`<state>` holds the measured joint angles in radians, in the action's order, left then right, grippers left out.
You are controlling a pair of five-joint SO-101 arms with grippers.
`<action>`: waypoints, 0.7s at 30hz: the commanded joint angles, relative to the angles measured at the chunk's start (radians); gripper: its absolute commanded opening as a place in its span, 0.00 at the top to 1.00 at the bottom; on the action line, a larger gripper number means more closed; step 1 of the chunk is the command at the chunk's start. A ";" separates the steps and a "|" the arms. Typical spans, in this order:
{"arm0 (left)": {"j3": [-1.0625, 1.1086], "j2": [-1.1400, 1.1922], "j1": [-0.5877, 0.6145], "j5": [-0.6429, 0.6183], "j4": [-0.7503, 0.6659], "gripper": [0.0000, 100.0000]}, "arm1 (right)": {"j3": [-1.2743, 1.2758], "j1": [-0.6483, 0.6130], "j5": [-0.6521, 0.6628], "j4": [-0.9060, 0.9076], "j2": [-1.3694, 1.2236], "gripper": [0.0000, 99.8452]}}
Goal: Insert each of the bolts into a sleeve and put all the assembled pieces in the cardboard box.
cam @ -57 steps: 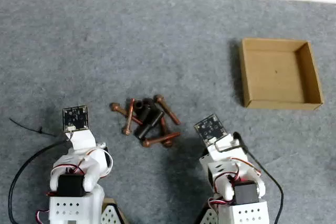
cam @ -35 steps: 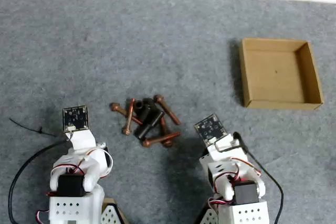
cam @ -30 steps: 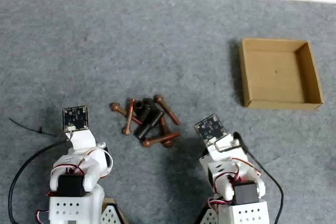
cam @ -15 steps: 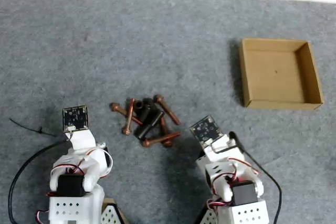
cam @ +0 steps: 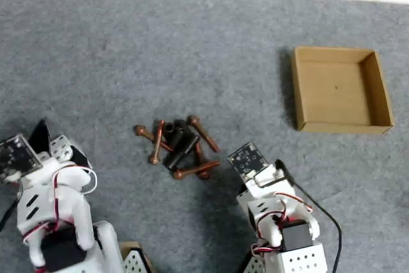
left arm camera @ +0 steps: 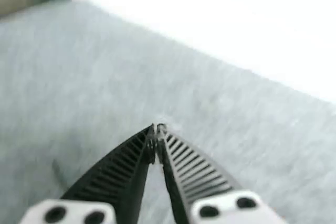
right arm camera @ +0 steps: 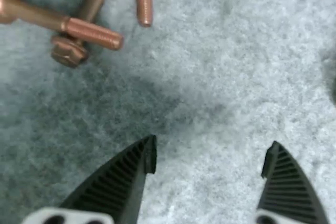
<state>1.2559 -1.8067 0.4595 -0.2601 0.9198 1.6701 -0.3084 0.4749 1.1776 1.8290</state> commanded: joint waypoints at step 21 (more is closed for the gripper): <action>-0.584 0.941 -0.257 0.169 0.121 0.97 | 0.133 -0.079 0.009 0.036 0.007 0.70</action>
<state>0.6590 -0.8953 0.1895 -0.0867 1.0902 1.6701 -0.4910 0.4749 1.2236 1.8290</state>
